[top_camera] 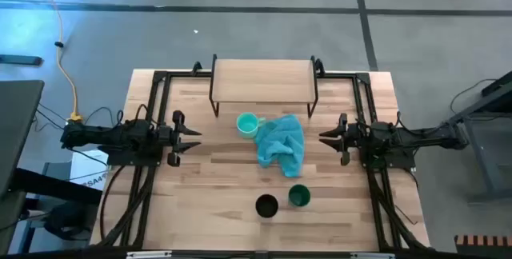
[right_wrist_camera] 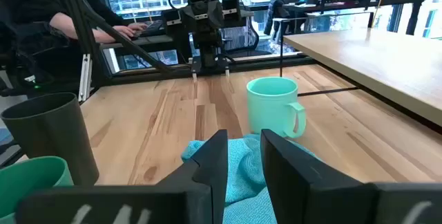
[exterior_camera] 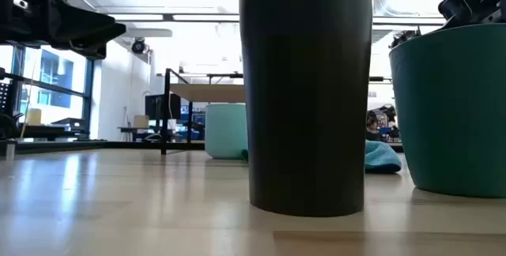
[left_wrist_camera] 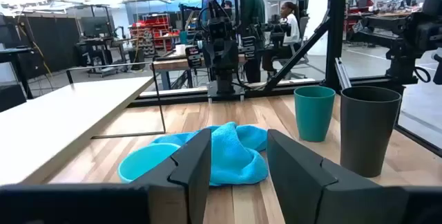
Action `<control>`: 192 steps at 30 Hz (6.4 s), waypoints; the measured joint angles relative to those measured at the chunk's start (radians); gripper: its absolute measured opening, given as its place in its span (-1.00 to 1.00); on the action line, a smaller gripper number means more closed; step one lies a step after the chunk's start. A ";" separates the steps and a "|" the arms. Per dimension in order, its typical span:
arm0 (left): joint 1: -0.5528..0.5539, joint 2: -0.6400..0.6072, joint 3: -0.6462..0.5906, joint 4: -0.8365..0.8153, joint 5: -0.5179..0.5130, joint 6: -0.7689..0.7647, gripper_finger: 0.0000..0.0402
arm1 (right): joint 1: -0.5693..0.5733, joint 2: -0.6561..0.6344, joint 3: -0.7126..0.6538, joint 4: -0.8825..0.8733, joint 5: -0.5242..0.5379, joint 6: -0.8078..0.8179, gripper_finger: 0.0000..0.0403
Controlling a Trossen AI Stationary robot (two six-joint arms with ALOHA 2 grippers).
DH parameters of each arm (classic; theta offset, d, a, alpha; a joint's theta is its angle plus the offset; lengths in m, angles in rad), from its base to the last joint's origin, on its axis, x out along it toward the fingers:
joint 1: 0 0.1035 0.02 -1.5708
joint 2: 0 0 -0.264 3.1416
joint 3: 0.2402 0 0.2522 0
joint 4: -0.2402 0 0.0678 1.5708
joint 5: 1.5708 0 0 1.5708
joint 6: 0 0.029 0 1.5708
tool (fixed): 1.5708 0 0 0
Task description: Stack small to large cups/mugs on shelf
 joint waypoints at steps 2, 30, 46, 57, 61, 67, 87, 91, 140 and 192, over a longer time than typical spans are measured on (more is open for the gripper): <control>0.000 0.000 0.000 0.000 0.000 0.000 -0.36 | 0.000 0.000 0.000 0.000 0.000 0.000 -0.61; 0.000 0.000 0.000 0.000 0.000 0.000 -0.36 | 0.000 0.000 0.000 0.000 0.000 0.000 -0.61; 0.000 0.000 0.000 0.000 0.000 0.000 -0.36 | 0.000 0.000 0.000 0.000 0.000 0.000 -0.61; 0.000 0.000 0.000 0.000 0.000 0.000 -0.36 | 0.000 0.000 0.000 0.000 0.000 0.000 -0.61; 0.000 0.000 0.000 0.000 0.000 0.000 -0.36 | 0.000 0.000 0.000 0.000 0.000 0.000 -0.61; 0.000 0.000 0.000 0.000 0.000 0.000 -0.36 | 0.000 0.000 0.000 0.000 0.000 0.000 -0.61; -0.001 0.000 0.000 0.213 0.209 -0.661 -0.36 | 0.000 0.000 0.000 0.000 0.000 0.000 -0.61; 0.000 0.000 0.000 0.308 0.201 -0.787 -0.36 | 0.000 0.000 0.000 0.000 0.000 0.000 -0.61; 0.000 0.371 0.039 0.333 0.019 -1.071 -0.36 | 0.013 0.191 0.008 0.341 -0.118 0.796 -0.61; 0.263 1.587 1.209 -0.749 -0.080 -0.899 -0.37 | 0.012 0.230 0.009 0.374 -0.117 0.724 -0.61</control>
